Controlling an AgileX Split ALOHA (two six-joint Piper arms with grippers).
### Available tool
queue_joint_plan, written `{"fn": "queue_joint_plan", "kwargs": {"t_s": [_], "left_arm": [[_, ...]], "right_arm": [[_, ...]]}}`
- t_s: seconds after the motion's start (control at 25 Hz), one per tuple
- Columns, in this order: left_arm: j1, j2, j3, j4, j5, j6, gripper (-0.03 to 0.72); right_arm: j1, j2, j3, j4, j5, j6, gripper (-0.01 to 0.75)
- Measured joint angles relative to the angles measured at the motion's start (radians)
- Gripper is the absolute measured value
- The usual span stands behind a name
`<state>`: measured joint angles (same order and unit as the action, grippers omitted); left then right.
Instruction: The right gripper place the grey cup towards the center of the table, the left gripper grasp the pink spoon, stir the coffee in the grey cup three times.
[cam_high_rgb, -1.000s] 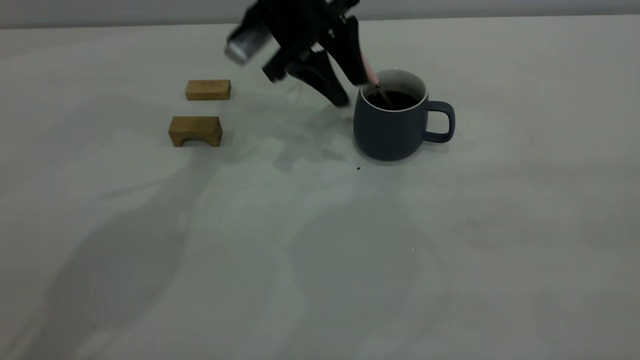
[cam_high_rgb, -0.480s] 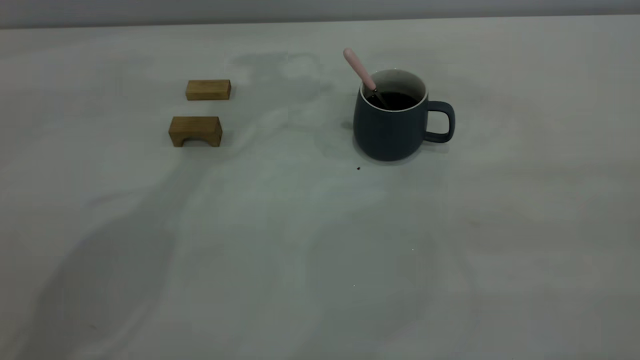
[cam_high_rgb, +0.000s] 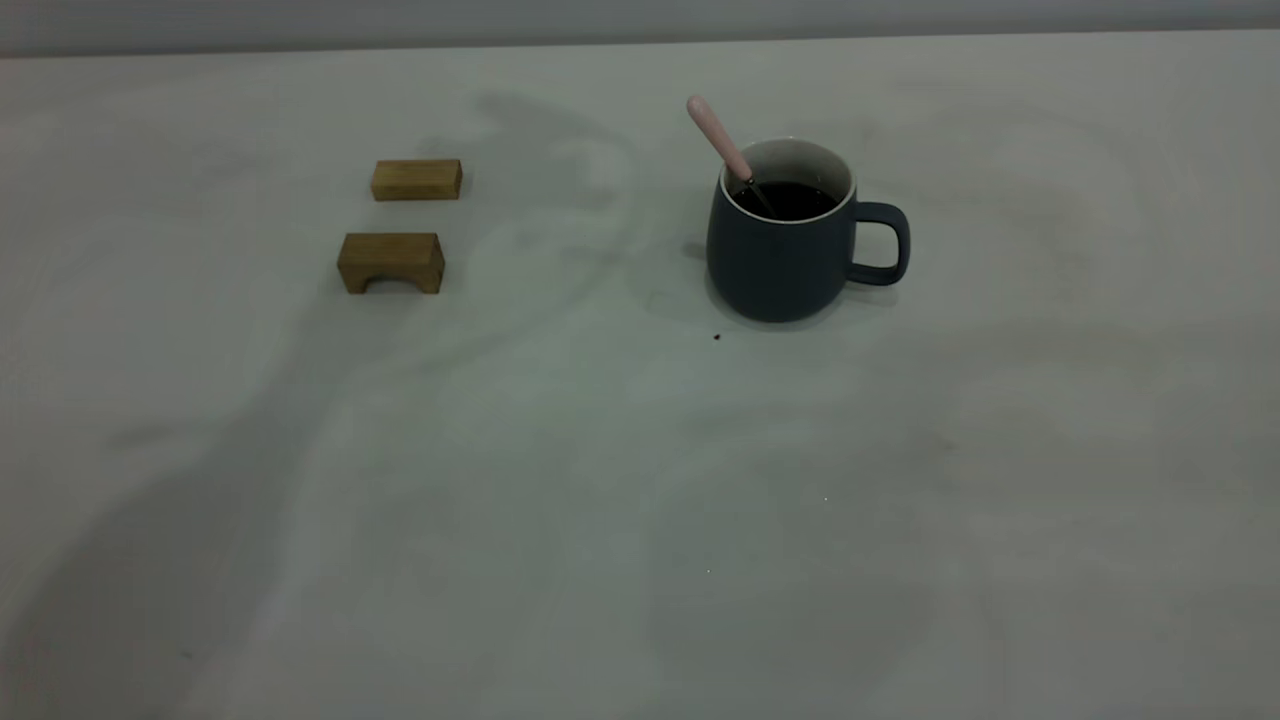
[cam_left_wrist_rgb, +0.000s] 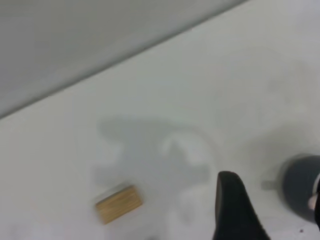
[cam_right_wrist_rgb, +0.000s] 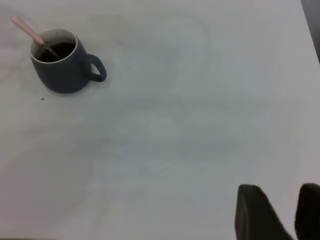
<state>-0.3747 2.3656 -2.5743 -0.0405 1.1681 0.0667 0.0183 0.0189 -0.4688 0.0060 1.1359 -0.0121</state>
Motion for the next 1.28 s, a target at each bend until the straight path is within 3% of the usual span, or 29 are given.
{"fn": "queue_joint_plan", "kwargs": {"t_s": [0.2,0.72,0.92,1.28], "left_arm": [[0.005,-0.138,0.242,0.068,0.0,-0.003,0.459],[0.005,-0.722,1.277,0.122,0.0,-0.147,0.459],[0.012,-1.001,1.597,0.154,-0.002,-0.149,0.459],[0.268,-1.563,1.946,0.132,-0.054,-0.15,0.459]], "right_arm": [[0.0,0.0,0.0,0.0,0.0,0.0,0.24],[0.0,0.0,0.0,0.0,0.0,0.0,0.24],[0.0,0.0,0.0,0.0,0.0,0.0,0.24],[0.0,0.0,0.0,0.0,0.0,0.0,0.24]]}}
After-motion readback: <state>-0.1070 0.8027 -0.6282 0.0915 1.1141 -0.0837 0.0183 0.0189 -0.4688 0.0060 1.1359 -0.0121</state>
